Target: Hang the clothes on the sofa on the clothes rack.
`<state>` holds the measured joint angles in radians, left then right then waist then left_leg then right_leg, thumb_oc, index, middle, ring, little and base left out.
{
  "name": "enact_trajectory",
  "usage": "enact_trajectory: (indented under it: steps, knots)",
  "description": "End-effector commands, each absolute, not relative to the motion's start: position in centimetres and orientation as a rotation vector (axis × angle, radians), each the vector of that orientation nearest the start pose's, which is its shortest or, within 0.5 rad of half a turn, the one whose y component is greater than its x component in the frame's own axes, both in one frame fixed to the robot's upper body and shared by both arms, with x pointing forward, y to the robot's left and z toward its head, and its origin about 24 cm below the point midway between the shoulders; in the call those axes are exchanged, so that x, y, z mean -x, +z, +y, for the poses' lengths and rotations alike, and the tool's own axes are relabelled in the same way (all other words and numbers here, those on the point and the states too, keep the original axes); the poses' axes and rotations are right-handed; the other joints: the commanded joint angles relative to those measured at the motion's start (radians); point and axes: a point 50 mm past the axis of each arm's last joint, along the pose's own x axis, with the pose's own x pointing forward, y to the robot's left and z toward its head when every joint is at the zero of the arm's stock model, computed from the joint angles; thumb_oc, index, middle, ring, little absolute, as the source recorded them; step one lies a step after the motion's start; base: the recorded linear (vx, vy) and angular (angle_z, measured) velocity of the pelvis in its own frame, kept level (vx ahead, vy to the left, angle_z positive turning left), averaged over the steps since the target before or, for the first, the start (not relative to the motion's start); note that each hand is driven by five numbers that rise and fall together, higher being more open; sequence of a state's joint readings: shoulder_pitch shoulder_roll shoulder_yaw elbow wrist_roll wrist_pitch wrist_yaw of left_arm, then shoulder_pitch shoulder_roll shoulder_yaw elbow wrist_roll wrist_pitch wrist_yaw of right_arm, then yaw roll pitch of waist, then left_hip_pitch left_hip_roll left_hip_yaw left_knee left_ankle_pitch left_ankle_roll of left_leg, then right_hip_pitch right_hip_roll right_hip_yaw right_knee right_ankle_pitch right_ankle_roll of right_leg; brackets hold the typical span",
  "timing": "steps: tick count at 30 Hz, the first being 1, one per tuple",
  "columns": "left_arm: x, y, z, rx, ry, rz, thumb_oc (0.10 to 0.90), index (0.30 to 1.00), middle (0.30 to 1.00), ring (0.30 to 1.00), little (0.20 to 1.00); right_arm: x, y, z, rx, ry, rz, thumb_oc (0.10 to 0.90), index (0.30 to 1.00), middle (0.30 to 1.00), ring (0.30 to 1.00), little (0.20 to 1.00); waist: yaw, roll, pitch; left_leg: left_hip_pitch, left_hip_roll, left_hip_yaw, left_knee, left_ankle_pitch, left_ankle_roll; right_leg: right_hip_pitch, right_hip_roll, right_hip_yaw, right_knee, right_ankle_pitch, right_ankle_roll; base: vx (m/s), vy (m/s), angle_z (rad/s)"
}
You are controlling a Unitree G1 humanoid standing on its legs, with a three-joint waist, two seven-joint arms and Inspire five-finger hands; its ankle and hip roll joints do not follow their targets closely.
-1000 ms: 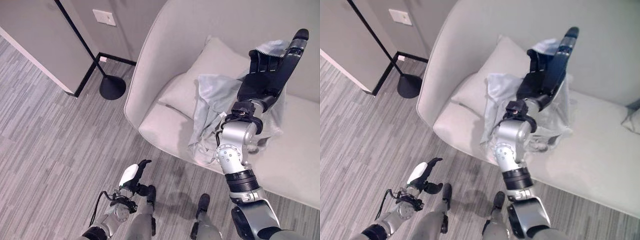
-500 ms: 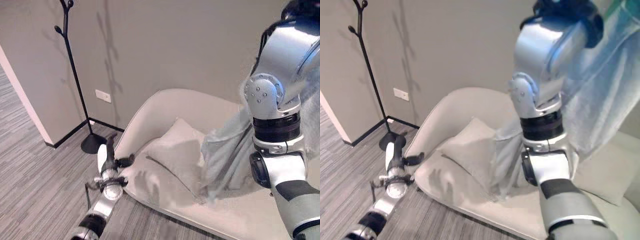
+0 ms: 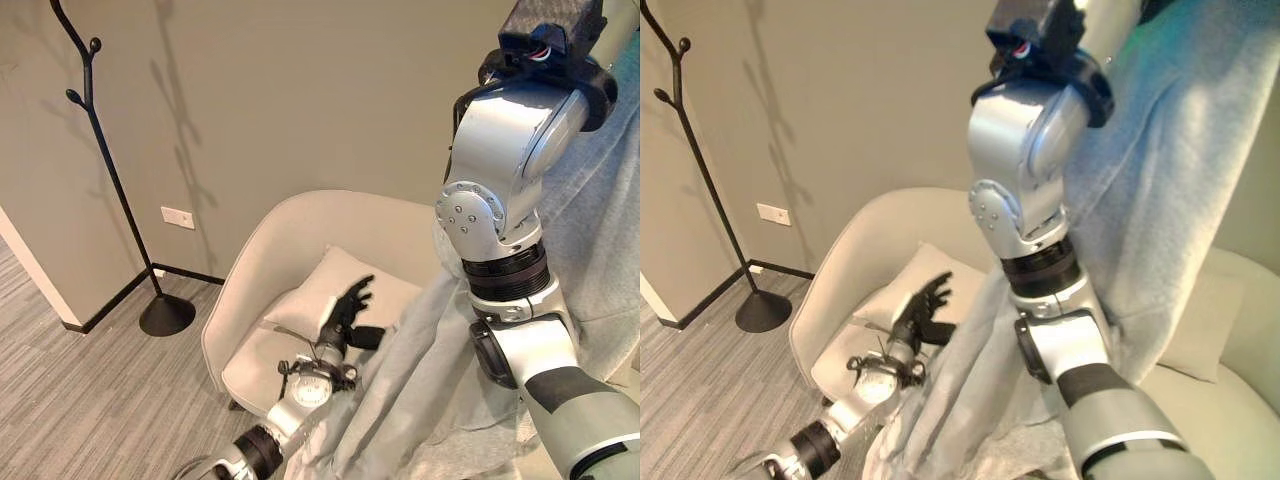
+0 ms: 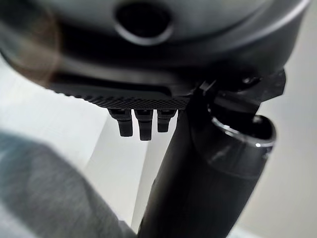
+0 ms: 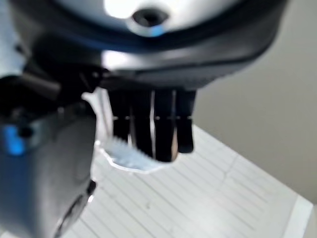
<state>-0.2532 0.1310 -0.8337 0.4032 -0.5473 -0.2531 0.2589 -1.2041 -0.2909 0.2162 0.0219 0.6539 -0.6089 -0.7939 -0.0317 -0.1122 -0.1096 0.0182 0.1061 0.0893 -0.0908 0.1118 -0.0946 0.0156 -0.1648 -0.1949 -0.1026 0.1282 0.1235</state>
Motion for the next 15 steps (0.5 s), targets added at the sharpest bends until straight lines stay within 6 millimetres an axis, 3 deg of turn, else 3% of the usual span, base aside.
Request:
enact_trajectory:
  steps: [1,7,15]
  knots:
    - [-26.6,4.5,2.0,0.135,-0.524,-0.059,0.800,0.900,0.900,0.900,0.900,-26.0,43.4,-12.2,-0.913,0.044,-1.346,0.400,0.300,0.300,0.300,0.300,0.071,0.010,0.035,0.038,0.018,-0.005,0.004,-0.141,0.015,0.036,-0.010,0.016,0.015,-0.081,0.006,-0.01,-0.012,-0.21]
    - [-27.1,2.3,6.2,-0.115,-0.393,-0.049,0.800,0.900,0.900,0.900,0.900,-25.8,42.9,-14.2,-0.897,-0.008,-1.396,0.400,0.300,0.300,0.300,0.300,0.089,0.017,0.039,0.045,0.015,-0.014,0.004,-0.151,0.015,0.047,-0.008,0.011,0.015,-0.092,0.009,0.00,-0.004,-0.01]
    - [-27.5,1.2,8.4,-0.283,-0.295,-0.065,0.800,0.900,0.900,0.900,0.900,-26.0,43.1,-14.4,-0.887,-0.015,-1.407,0.400,0.300,0.300,0.300,0.300,0.092,0.009,0.037,0.047,0.013,-0.018,0.004,-0.151,0.014,0.051,-0.007,0.003,0.015,-0.094,0.006,0.00,0.000,0.01]
